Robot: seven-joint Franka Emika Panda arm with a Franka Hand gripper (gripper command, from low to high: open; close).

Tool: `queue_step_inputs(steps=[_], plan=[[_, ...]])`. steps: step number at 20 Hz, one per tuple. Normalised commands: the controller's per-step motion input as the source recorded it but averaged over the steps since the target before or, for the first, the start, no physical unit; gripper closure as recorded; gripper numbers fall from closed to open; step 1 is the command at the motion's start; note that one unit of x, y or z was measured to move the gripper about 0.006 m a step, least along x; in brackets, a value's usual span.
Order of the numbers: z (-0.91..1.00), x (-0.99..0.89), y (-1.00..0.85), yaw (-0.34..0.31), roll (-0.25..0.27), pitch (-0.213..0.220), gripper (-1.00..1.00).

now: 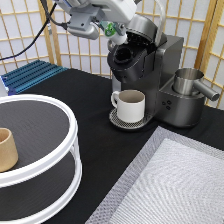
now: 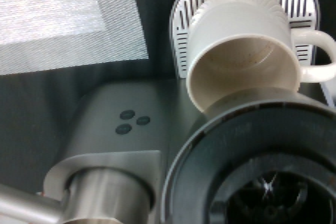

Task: Make coffee

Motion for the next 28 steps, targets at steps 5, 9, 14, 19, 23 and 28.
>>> queue_step_inputs(steps=[5, 9, 14, 19, 23, 28], plan=[[-0.07, 0.00, 0.39, -0.073, -0.049, 0.013, 1.00], [-0.11, 0.00, 0.15, -0.058, -0.012, 0.004, 1.00], [-0.14, 0.00, 0.02, -0.058, 0.000, 0.006, 1.00], [-0.06, 0.00, 0.28, -0.066, -0.027, 0.013, 1.00], [0.00, 0.01, 0.35, -0.063, -0.046, 0.023, 1.00], [-0.07, 0.05, 0.09, -0.053, -0.028, 0.010, 1.00]])
